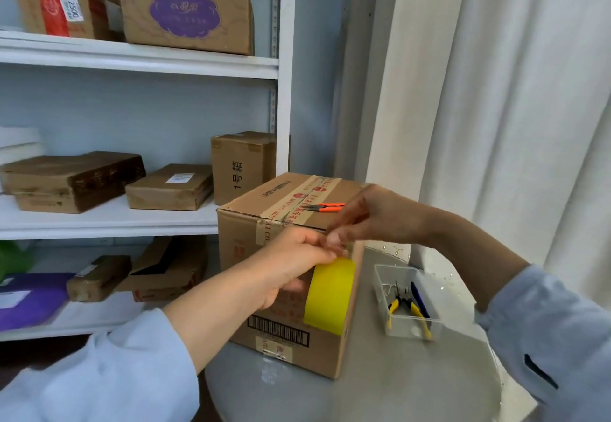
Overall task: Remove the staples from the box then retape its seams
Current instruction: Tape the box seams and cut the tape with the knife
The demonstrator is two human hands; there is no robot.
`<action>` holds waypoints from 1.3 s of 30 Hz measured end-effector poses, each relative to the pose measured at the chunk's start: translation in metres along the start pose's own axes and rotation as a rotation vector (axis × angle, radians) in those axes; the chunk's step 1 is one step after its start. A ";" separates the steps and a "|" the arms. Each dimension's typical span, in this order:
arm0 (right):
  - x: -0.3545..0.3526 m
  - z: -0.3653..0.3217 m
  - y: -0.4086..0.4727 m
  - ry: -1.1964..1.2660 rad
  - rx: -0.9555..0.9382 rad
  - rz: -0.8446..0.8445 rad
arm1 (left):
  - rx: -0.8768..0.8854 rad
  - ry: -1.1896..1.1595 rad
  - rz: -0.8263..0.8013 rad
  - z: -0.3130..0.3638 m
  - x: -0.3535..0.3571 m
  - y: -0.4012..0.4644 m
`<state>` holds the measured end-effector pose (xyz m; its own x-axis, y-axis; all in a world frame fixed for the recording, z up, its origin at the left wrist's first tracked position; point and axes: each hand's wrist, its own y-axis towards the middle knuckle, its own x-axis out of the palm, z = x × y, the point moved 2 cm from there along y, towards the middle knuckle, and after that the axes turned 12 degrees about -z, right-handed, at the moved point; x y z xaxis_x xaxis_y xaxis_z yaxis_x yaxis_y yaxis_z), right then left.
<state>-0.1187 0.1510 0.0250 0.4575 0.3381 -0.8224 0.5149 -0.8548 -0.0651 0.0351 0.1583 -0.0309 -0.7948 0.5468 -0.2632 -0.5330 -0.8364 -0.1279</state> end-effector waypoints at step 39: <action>0.004 -0.029 -0.003 -0.196 -0.009 0.474 | 0.089 -0.316 -0.014 0.003 -0.002 -0.006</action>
<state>-0.0973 0.1660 0.0378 0.4984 -0.1662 -0.8509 0.2909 -0.8925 0.3447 0.0387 0.1623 -0.0269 -0.8307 0.5545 0.0497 -0.5564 -0.8299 -0.0418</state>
